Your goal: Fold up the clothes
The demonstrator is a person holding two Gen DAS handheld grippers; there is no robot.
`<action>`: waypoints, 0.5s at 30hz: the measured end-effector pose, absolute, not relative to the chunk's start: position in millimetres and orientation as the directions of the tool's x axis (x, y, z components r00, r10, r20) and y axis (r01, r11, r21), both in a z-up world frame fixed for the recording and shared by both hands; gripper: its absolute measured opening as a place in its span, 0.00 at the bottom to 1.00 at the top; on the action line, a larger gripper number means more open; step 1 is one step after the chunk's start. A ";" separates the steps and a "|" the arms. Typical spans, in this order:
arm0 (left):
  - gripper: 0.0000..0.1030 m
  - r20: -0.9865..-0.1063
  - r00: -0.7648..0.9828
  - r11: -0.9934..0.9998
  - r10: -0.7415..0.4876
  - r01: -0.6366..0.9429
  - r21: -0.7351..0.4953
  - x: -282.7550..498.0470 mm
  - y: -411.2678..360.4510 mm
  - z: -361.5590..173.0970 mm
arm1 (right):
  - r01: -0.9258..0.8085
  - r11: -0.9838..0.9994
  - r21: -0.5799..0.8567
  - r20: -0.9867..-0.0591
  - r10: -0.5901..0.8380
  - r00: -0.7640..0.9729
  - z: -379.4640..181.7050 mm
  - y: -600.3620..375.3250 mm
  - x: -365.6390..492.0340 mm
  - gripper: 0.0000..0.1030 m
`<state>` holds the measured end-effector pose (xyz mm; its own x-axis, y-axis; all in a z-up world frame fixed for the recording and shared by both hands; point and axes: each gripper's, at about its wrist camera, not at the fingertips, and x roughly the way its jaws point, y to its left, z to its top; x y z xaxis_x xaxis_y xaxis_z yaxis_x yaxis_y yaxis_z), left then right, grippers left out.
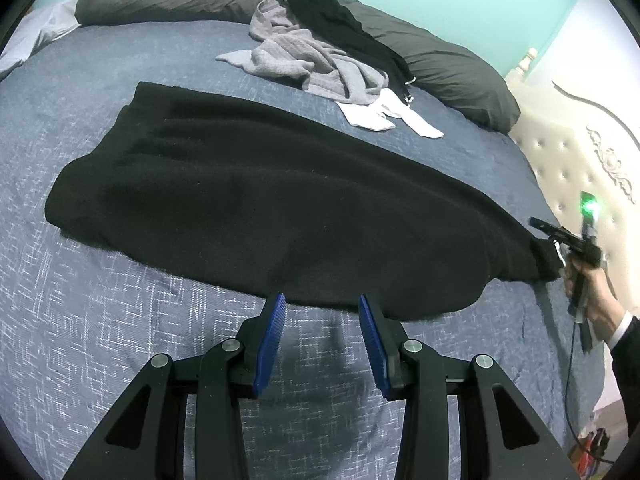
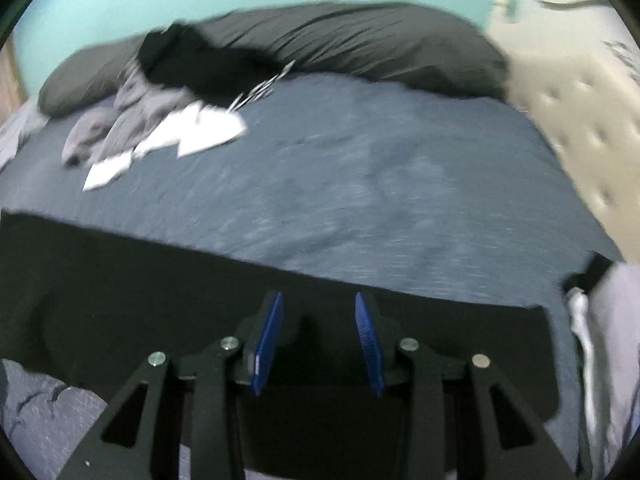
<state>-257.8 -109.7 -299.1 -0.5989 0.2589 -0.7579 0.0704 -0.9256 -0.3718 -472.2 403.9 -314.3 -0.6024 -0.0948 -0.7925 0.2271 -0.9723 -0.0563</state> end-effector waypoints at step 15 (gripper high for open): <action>0.44 -0.753 -0.596 -0.918 0.278 0.066 -0.390 -261.1 -111.3 -308.8 | 0.501 -0.838 -0.218 -0.872 -0.064 -0.486 -349.0 333.2 -496.1 0.42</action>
